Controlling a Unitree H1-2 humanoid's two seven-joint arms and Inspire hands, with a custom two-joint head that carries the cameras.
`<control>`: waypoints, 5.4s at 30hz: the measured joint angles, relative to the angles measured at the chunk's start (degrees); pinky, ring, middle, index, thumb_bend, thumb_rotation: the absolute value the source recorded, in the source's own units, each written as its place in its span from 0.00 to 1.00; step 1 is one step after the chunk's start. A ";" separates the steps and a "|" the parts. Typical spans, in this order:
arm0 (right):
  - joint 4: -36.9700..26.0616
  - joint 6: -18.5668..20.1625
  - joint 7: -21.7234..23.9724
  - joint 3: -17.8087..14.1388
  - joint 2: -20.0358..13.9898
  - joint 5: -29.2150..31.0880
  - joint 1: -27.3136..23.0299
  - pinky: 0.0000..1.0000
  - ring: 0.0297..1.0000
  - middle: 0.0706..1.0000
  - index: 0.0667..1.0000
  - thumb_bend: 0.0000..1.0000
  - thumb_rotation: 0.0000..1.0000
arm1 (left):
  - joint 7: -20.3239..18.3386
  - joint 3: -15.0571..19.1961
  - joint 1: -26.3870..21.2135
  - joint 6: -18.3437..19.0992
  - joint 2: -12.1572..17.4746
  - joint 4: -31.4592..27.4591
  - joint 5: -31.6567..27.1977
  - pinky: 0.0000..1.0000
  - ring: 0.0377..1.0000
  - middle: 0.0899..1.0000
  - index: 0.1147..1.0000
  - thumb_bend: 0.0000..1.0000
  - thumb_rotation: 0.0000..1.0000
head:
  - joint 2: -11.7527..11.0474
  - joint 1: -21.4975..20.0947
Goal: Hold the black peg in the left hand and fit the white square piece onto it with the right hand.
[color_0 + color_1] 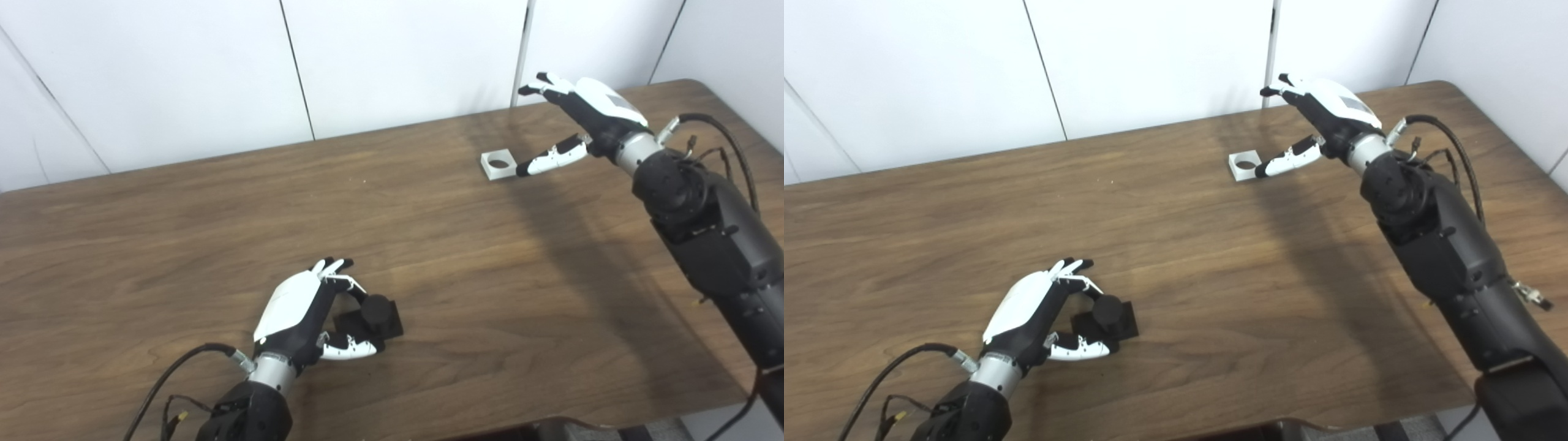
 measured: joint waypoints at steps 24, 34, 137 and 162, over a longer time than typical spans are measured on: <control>8.07 -0.56 9.72 7.82 -0.52 -8.06 -10.67 1.00 1.00 0.99 0.74 0.89 0.22 | 0.48 -0.28 0.10 -0.01 -0.32 0.14 0.13 1.00 1.00 0.93 0.43 0.50 0.08 | 0.18 -0.53; 13.04 -1.04 11.53 9.75 -0.26 -9.37 -12.54 1.00 1.00 1.00 0.75 0.92 0.21 | 0.58 -0.33 0.06 0.00 -0.49 0.39 0.17 0.99 1.00 0.93 0.43 0.50 0.08 | 0.26 0.00; 31.46 -6.13 9.25 14.17 3.90 -11.12 -18.43 1.00 1.00 0.96 0.67 0.82 0.22 | 2.23 -0.66 0.45 0.48 -2.96 1.21 1.95 1.00 1.00 0.93 0.43 0.50 0.08 | 0.44 2.02; 31.83 -8.30 7.33 14.24 3.90 -11.09 -18.43 1.00 1.00 0.96 0.64 0.77 0.21 | 2.27 -0.39 0.43 0.57 -3.51 1.47 1.95 1.00 1.00 0.93 0.43 0.50 0.08 | 0.35 2.02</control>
